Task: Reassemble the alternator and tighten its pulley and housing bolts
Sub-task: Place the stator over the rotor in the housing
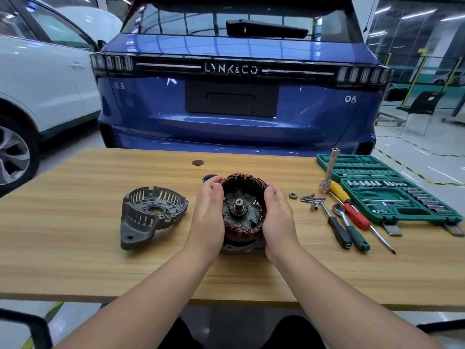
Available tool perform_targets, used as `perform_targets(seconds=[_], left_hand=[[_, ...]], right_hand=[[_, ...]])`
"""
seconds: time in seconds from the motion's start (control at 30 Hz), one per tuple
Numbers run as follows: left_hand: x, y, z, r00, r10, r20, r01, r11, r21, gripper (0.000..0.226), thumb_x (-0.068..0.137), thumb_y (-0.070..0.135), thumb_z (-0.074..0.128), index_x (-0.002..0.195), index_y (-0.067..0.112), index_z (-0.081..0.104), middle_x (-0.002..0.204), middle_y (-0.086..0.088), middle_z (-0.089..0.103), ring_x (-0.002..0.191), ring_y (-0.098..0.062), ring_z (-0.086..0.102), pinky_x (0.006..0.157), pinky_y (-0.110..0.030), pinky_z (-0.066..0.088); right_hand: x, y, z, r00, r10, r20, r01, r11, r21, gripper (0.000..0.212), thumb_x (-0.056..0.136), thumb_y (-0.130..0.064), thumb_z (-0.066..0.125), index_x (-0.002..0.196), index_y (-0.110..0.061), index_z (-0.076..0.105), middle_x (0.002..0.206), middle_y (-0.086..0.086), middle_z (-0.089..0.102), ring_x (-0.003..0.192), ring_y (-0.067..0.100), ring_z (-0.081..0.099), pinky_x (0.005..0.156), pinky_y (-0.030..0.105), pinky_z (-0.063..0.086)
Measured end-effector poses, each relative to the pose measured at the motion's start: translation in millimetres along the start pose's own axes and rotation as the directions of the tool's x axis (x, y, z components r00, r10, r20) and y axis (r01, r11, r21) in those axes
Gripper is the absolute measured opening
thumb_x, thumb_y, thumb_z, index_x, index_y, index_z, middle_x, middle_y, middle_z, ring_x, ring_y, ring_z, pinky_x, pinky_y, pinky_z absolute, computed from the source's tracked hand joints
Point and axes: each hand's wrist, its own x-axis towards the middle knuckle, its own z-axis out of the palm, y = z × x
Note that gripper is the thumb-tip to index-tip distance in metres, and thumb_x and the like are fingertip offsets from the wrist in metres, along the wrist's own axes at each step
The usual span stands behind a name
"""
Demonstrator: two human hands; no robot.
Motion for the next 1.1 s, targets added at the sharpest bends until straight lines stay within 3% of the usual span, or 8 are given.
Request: perform_targets(seconds=[0.1, 0.37, 0.47, 0.6, 0.7, 0.8, 0.97, 1.1], left_hand=[[0.8, -0.1, -2.9, 1.0, -0.005, -0.003, 0.005, 1.0, -0.012, 0.058, 0.088, 0.079, 0.035, 0.129, 0.043, 0.055, 0.122, 0.018, 0.064, 0.118, -0.003, 0.06, 0.103, -0.037, 0.052], [3.3, -2.5, -13.5, 0.998, -0.042, -0.052, 0.041, 0.999, -0.03, 0.045, 0.087, 0.076, 0.038, 0.117, 0.052, 0.06, 0.114, 0.023, 0.067, 0.111, 0.001, 0.063, 0.091, -0.029, 0.051], [4.5, -5.6, -14.9, 0.995, -0.086, -0.056, 0.081, 0.994, -0.079, 0.046, 0.085, 0.074, 0.041, 0.117, 0.048, 0.062, 0.117, 0.015, 0.069, 0.112, -0.006, 0.066, 0.091, -0.032, 0.055], [6.4, -5.0, -10.1, 0.992, -0.087, -0.092, 0.079, 0.993, -0.088, 0.043, 0.084, 0.073, 0.042, 0.112, 0.05, 0.064, 0.112, 0.017, 0.071, 0.108, -0.003, 0.067, 0.083, -0.024, 0.054], [8.9, -9.2, -5.3, 0.987, -0.116, -0.111, 0.103, 0.988, -0.116, 0.042, 0.082, 0.072, 0.043, 0.11, 0.051, 0.066, 0.114, 0.015, 0.071, 0.11, -0.005, 0.067, 0.087, -0.029, 0.055], [6.7, -14.6, -1.9, 0.988, -0.13, -0.086, 0.123, 0.989, -0.084, 0.041, 0.086, 0.069, 0.041, 0.113, 0.051, 0.065, 0.116, 0.018, 0.07, 0.114, -0.003, 0.065, 0.096, -0.035, 0.055], [6.5, -16.0, -4.3, 0.993, -0.1, -0.063, 0.101, 0.995, 0.015, 0.033, 0.095, 0.057, 0.035, 0.115, 0.049, 0.061, 0.115, 0.022, 0.065, 0.112, 0.002, 0.061, 0.097, -0.035, 0.053], [4.9, -17.2, -5.3, 0.994, -0.084, -0.064, 0.09, 0.992, 0.091, 0.029, 0.108, 0.044, 0.034, 0.124, 0.038, 0.058, 0.128, 0.01, 0.061, 0.123, -0.01, 0.056, 0.109, -0.047, 0.048]], right_hand=[[-1.8, 1.9, 1.7, 1.0, -0.026, -0.004, 0.026, 0.999, -0.021, 0.025, 0.105, -0.041, 0.041, 0.113, -0.036, 0.065, 0.111, -0.009, 0.071, 0.108, 0.011, 0.066, 0.091, 0.036, 0.056], [-7.7, -0.7, 11.0, 0.993, -0.114, 0.014, 0.115, 0.976, -0.186, 0.022, 0.096, -0.052, 0.037, 0.096, -0.061, 0.058, 0.101, -0.035, 0.062, 0.098, -0.01, 0.059, 0.095, 0.038, 0.054], [-5.7, -1.9, 14.1, 0.991, -0.135, 0.004, 0.133, 0.968, -0.212, 0.019, 0.097, -0.05, 0.039, 0.099, -0.054, 0.058, 0.1, -0.034, 0.063, 0.099, -0.007, 0.059, 0.097, 0.04, 0.053], [-1.2, -5.6, 13.9, 0.987, -0.162, -0.015, 0.154, 0.96, -0.235, 0.024, 0.092, -0.052, 0.04, 0.101, -0.045, 0.062, 0.101, -0.034, 0.063, 0.098, -0.008, 0.059, 0.096, 0.038, 0.052], [2.6, -5.2, 11.0, 0.987, -0.155, -0.034, 0.144, 0.964, -0.222, 0.031, 0.091, -0.051, 0.041, 0.107, -0.039, 0.065, 0.101, -0.026, 0.067, 0.098, -0.005, 0.061, 0.096, 0.038, 0.052], [2.6, 2.1, 3.9, 0.991, -0.128, -0.039, 0.118, 0.972, -0.203, 0.022, 0.099, -0.042, 0.044, 0.104, -0.038, 0.065, 0.103, -0.017, 0.07, 0.102, 0.003, 0.063, 0.098, 0.044, 0.052], [-0.6, 10.6, 3.0, 0.99, -0.13, -0.062, 0.114, 0.971, -0.209, 0.019, 0.099, -0.042, 0.043, 0.101, -0.043, 0.062, 0.102, -0.017, 0.069, 0.104, 0.007, 0.064, 0.097, 0.047, 0.052], [-1.5, 9.4, 5.3, 0.988, -0.135, -0.076, 0.114, 0.965, -0.237, 0.025, 0.094, -0.047, 0.041, 0.101, -0.044, 0.064, 0.101, -0.022, 0.07, 0.101, 0.001, 0.063, 0.097, 0.044, 0.052]])
